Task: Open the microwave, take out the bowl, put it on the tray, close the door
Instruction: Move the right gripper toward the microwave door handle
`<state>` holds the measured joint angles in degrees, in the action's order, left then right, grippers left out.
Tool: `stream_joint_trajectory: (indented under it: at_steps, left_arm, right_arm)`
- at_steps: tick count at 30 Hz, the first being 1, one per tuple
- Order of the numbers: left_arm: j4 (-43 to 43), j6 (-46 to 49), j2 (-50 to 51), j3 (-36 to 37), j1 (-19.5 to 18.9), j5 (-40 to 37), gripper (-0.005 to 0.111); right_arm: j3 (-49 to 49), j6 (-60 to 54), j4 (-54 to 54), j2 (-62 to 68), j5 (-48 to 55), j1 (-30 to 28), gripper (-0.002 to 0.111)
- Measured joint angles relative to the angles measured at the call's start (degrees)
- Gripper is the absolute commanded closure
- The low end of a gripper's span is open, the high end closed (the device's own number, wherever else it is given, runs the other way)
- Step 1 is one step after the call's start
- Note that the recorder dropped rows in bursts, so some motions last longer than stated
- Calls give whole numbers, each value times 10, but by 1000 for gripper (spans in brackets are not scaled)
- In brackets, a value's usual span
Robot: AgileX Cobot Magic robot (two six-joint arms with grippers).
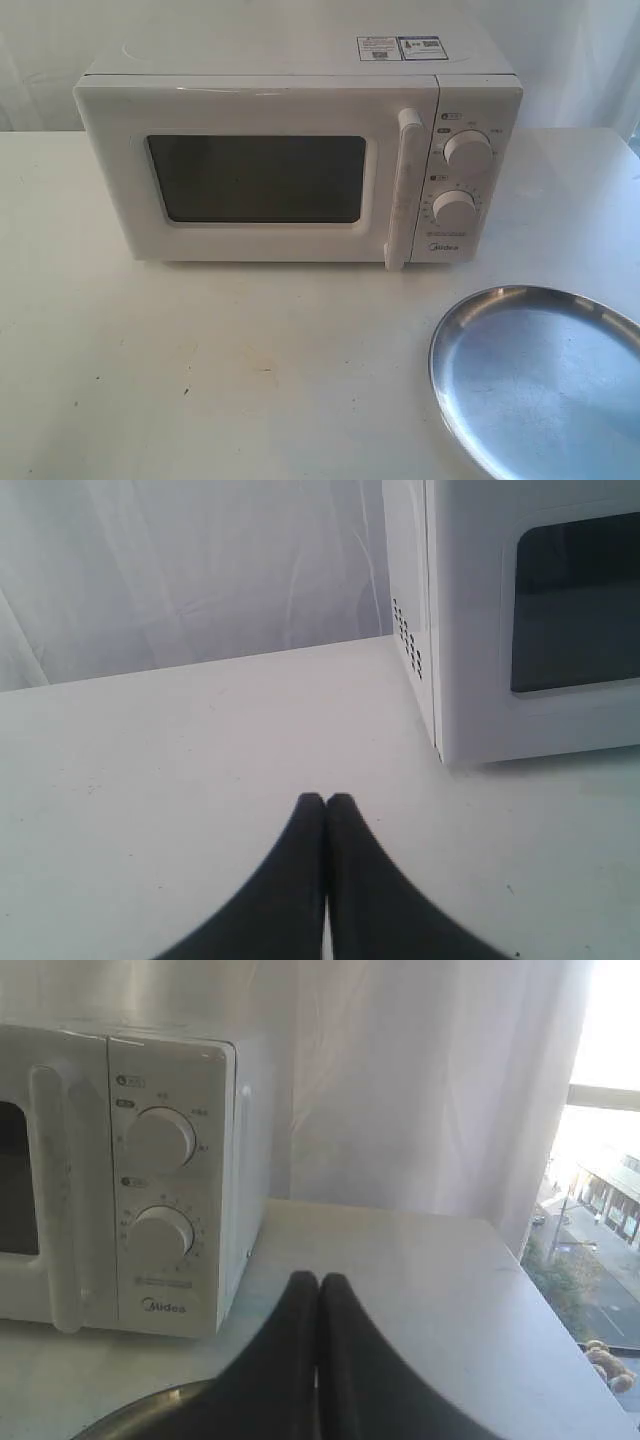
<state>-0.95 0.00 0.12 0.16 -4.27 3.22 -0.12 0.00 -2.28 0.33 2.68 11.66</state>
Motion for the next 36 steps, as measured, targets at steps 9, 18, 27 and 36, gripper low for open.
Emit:
stream_joint_trajectory:
  at_steps: [9, 18, 27, 36]
  left_arm:
    - [0, 0, 0, 0, 0, 0, 107]
    - [0, 0, 0, 0, 0, 0, 107]
    - [0, 0, 0, 0, 0, 0, 107]
    - [0, 0, 0, 0, 0, 0, 107]
  right_arm:
    - [0, 5, 0, 0, -36, 0, 108]
    - [0, 288, 1, 0, -104, 0, 108]
    - [0, 397, -91, -1, -285, 0, 108]
    - [-210, 580, -455, 106, -469, 0, 108]
